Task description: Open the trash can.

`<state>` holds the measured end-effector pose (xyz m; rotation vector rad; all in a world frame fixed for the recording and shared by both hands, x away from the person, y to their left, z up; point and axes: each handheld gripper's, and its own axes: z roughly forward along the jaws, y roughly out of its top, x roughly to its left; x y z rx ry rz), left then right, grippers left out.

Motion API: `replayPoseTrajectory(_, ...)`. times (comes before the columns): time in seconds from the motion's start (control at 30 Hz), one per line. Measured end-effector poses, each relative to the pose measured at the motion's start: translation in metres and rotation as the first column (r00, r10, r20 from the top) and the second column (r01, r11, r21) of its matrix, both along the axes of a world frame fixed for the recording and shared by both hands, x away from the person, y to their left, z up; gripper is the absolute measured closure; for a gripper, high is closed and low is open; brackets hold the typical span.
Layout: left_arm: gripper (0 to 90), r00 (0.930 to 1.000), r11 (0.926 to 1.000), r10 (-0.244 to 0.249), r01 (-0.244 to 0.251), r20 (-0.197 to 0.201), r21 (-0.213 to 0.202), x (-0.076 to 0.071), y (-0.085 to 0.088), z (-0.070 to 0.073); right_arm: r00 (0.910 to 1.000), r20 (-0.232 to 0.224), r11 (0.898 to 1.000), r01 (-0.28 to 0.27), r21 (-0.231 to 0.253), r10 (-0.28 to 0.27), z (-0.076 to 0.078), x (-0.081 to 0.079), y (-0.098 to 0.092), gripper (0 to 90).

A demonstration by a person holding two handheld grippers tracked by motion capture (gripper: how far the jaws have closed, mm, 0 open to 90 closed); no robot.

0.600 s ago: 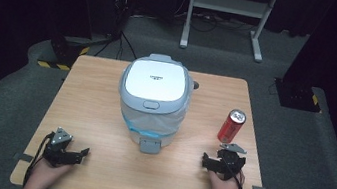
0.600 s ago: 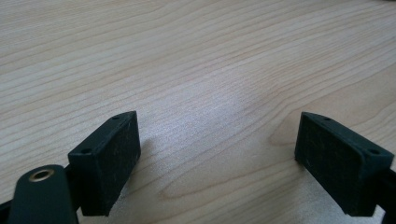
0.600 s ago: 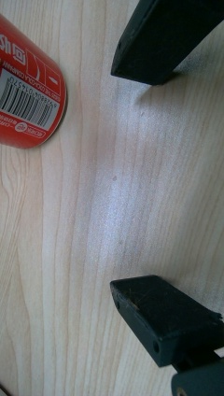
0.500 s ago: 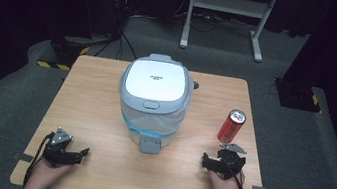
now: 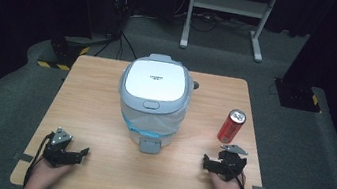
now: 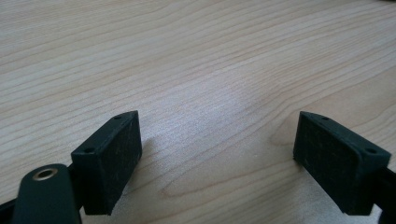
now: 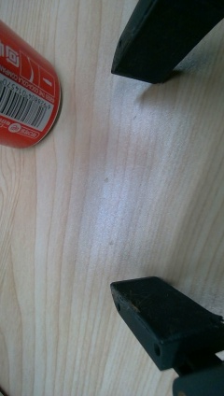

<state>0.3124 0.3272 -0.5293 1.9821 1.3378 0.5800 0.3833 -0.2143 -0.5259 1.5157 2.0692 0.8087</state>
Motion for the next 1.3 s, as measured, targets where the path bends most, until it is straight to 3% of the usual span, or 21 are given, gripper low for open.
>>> replayPoseTrajectory(0.33,16.2,1.0000,1.0000,0.000,0.000,0.000,0.005,-0.001,0.001,0.000,1.0000,-0.002,1.000,-0.005,0.000,0.005,0.000,-0.002,-0.002,0.0)
replayPoseTrajectory(0.7,19.9,0.9993,0.9999,-0.013,0.013,-0.036,0.003,0.005,0.003,0.008,0.9999,0.001,1.000,-0.015,-0.002,0.015,0.000,-0.003,-0.003,0.0)
replayPoseTrajectory(0.8,23.1,0.9996,0.9995,-0.021,0.022,0.020,-0.023,0.005,0.000,0.021,0.9999,0.002,1.000,-0.015,-0.003,0.015,0.000,-0.003,-0.002,0.0)
replayPoseTrajectory(0.9,25.0,0.9975,0.9974,-0.050,0.053,0.049,-0.050,0.006,-0.010,0.027,0.9998,0.001,1.000,-0.019,-0.001,0.019,0.000,-0.003,-0.002,0.0)
replayPoseTrajectory(1.1,32.0,0.9907,0.9905,-0.111,0.117,0.079,-0.072,0.009,-0.032,0.036,0.9993,-0.001,0.999,-0.037,0.000,0.037,0.000,-0.003,-0.002,0.0)
replayPoseTrajectory(1.3,37.5,0.9788,0.9798,-0.178,0.186,0.101,-0.074,0.012,-0.054,0.043,0.9989,0.000,0.999,-0.046,-0.003,0.046,0.000,-0.003,-0.002,0.0)
